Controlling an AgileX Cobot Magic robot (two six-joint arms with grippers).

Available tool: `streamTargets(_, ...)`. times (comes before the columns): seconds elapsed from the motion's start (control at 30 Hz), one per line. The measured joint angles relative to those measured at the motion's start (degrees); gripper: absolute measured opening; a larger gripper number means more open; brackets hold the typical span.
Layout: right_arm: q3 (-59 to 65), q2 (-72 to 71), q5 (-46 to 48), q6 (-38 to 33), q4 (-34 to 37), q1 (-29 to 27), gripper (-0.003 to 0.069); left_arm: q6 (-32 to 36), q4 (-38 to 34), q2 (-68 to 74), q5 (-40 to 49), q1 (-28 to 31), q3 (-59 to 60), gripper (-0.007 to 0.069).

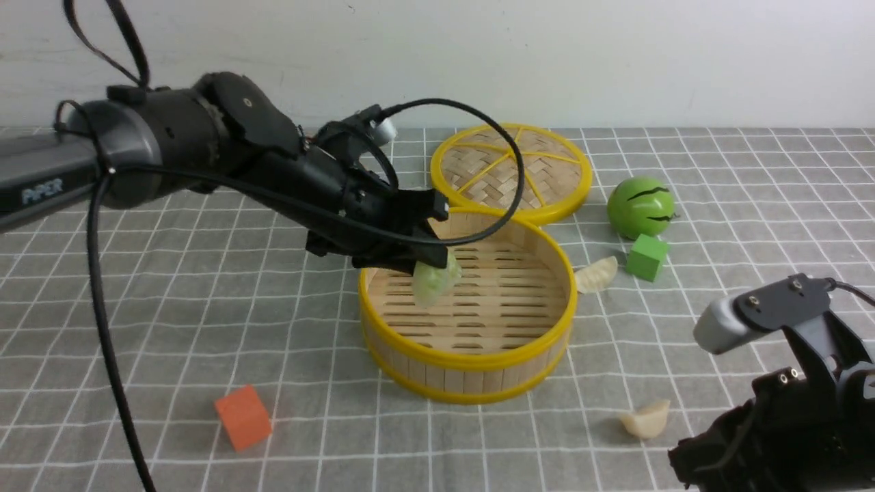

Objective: Put the dumplings into the steamer on the table with the grey tablecloth.
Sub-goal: 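Place the dumpling into the bamboo steamer basket with the left gripper, then reach for and grasp a dumpling lying on the table beside the steamer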

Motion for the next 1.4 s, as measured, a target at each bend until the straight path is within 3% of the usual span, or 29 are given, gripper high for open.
streamTargets(0.27, 0.00, 0.99, 0.00, 0.00, 0.04, 0.00, 0.0095, -1.41, 2.13, 4.01, -5.34, -4.41, 0.26, 0.0227)
streamTargets(0.5, 0.00, 1.76, -0.24, 0.00, 0.19, 0.00, 0.0101, -1.06, 6.02, 4.48, -7.58, -5.83, -0.72, 0.0498)
streamTargets(0.67, -1.22, 1.87, -2.40, 0.30, 0.19, 0.00, 0.0115, -1.85, 11.24, 2.29, -1.50, -5.43, -5.40, 0.0566)
streamTargets(0.87, -7.09, 5.81, -10.67, 6.39, 0.00, -2.16, 0.0186, -13.18, 27.80, -7.21, 11.80, -4.96, -13.27, 0.0453)
streamTargets(1.03, -17.33, 17.82, -9.45, 7.66, 0.75, -8.56, 0.0286, -23.26, 43.94, -17.27, 23.79, -4.78, -13.34, 0.0215)
streamTargets(1.2, -27.14, 30.18, -9.20, 9.65, 2.03, -10.27, 0.0348, -26.80, 48.64, -28.12, 26.92, -4.71, -4.71, 0.0001)
streamTargets(1.4, -38.60, 41.89, -9.76, 13.35, 0.81, -10.32, 0.0393, -28.96, 50.21, -42.71, 23.76, -4.71, 11.26, -0.0014)
